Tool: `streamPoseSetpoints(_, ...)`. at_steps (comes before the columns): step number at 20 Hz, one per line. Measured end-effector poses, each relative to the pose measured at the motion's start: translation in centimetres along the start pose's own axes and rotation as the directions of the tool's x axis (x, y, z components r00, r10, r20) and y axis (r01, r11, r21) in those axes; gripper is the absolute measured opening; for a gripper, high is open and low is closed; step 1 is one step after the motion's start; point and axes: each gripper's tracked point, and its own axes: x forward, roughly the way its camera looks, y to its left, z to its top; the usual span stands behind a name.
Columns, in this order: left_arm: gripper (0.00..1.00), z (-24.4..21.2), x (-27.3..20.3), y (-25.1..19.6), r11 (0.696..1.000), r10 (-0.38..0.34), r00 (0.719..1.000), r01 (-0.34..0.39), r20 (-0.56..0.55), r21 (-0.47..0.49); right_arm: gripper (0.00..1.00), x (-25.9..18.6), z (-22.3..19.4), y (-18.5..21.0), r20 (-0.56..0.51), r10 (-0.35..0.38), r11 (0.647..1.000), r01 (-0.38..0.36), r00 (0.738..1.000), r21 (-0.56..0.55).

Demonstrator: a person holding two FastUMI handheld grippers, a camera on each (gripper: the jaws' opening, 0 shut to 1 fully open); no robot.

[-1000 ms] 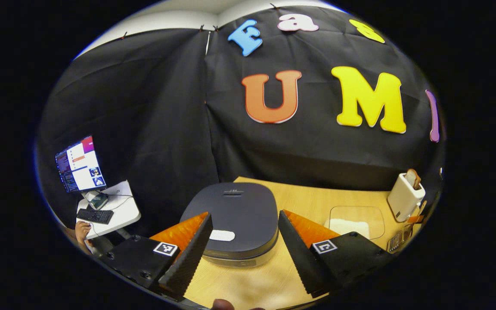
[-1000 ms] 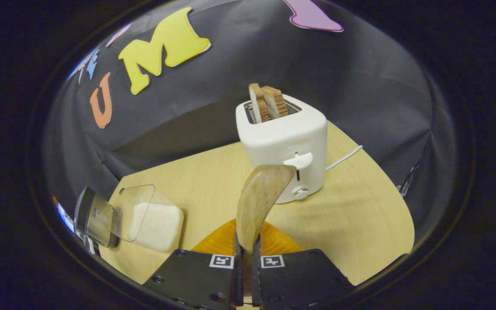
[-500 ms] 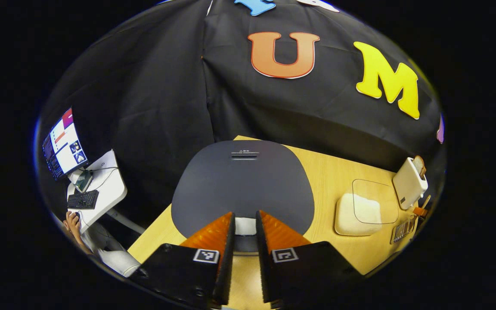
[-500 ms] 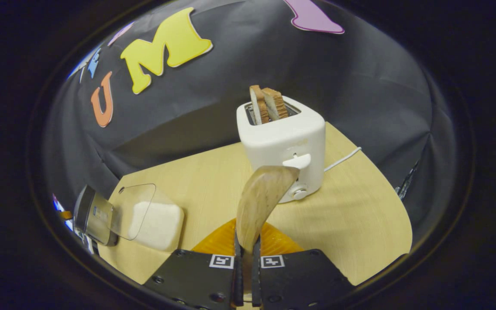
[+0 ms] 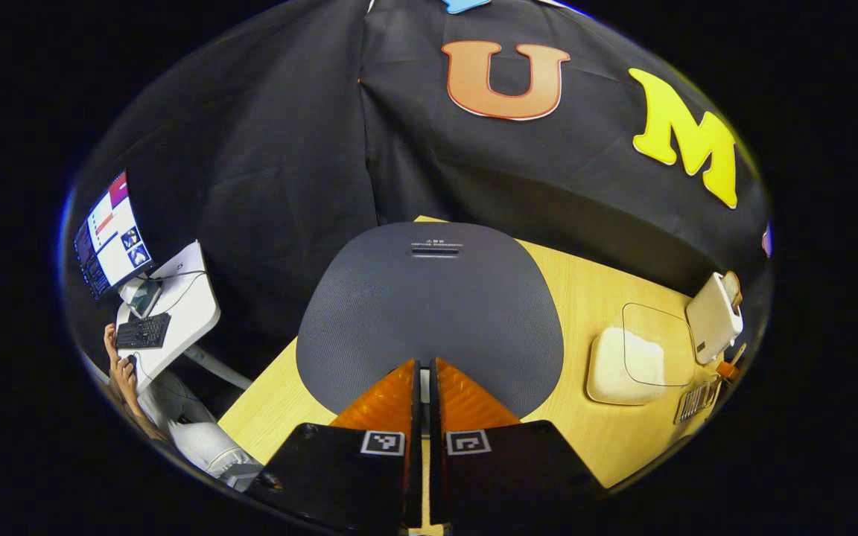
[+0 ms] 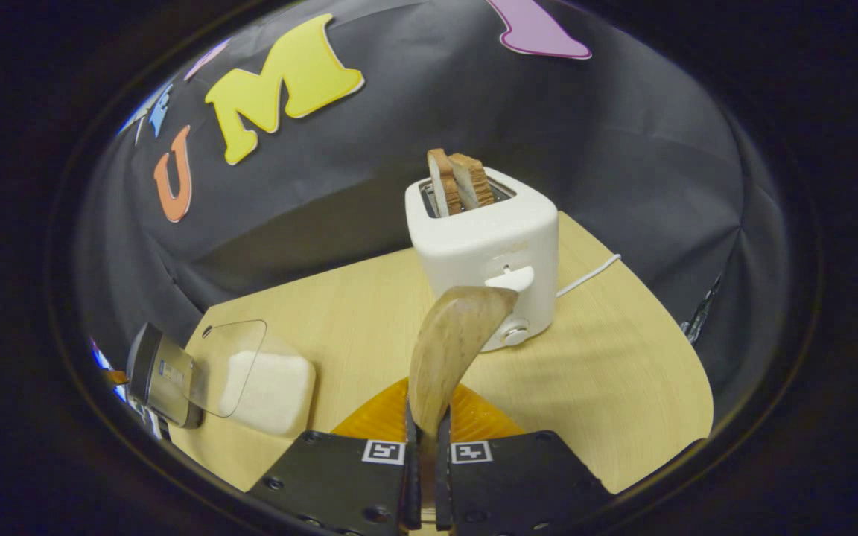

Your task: Close the left gripper, press the button to open the rice cooker; take a wooden spoon from the chopstick holder with the right hand, scoop a spoonful of rice and pour it into the rice cooker, then put the wooden spoon back into the chopstick holder.

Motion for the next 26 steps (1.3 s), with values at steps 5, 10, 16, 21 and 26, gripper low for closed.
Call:
streamPoseSetpoints(5,0.06,2.6,-1.7,-0.2,0.999,0.025,0.995,-0.029,0.096,0.037,0.08,0.0,0.0,0.0,-0.003,0.008,1.0,-0.008,1.0,-0.01)
streamPoseSetpoints(10,0.62,10.5,-6.3,-0.5,0.991,0.045,0.931,-0.087,0.363,0.102,0.08,0.1,0.0,0.0,0.001,0.007,1.0,-0.007,1.0,-0.001)
streamPoseSetpoints(16,0.99,11.7,-9.5,-0.8,0.996,0.064,0.909,-0.081,0.413,0.024,0.08,0.0,0.1,0.0,0.002,0.016,1.0,-0.016,1.0,-0.001)
streamPoseSetpoints(21,0.99,10.8,-10.6,0.4,0.995,0.095,0.908,-0.091,0.408,-0.027,0.08,0.0,0.1,0.2,0.001,0.022,1.0,-0.022,1.0,-0.003)
streamPoseSetpoints(26,0.96,10.4,-11.2,0.6,0.995,0.1,0.904,-0.089,0.416,-0.046,0.08,-0.6,0.2,0.3,0.007,0.034,0.999,-0.034,0.999,-0.001)
